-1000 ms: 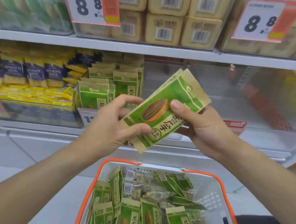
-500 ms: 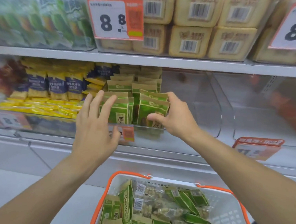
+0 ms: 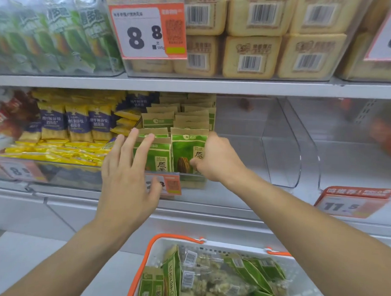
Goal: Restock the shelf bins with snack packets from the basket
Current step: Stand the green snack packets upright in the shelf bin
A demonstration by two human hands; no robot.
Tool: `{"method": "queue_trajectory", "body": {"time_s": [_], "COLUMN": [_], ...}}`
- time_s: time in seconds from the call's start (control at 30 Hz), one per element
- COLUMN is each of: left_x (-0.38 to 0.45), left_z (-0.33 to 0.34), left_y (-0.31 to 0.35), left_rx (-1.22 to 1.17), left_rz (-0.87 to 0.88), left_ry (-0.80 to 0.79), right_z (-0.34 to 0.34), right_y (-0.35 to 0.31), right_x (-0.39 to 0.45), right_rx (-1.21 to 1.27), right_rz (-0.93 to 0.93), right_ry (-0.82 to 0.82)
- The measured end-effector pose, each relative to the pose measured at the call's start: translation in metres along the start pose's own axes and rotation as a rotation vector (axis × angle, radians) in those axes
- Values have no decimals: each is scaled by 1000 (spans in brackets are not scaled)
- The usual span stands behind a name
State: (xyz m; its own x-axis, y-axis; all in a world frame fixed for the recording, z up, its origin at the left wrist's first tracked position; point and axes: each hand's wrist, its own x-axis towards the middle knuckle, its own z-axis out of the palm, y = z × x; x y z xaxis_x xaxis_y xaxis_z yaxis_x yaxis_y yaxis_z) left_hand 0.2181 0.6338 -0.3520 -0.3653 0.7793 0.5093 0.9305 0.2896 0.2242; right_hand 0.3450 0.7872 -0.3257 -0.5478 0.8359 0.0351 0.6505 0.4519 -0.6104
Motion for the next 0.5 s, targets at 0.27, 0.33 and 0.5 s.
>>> {"method": "queue_trajectory", "body": {"time_s": [0.27,0.33,0.5], "left_x": [41,59,100], "left_z": [-21,-28,-30], "left_y": [-3,-4,-1], "left_rx": [-141,-185,-124], "left_rz": [13,-21,-141], "left_ry": [179,46,-321], "right_z": [-4,-7,-15], "right_y": [5,5,10], "right_x": [-6,-8,-9], "right_rx": [71,108,86], "right_rz": [-15,-77,-200], "right_ry": [41,89,138]}}
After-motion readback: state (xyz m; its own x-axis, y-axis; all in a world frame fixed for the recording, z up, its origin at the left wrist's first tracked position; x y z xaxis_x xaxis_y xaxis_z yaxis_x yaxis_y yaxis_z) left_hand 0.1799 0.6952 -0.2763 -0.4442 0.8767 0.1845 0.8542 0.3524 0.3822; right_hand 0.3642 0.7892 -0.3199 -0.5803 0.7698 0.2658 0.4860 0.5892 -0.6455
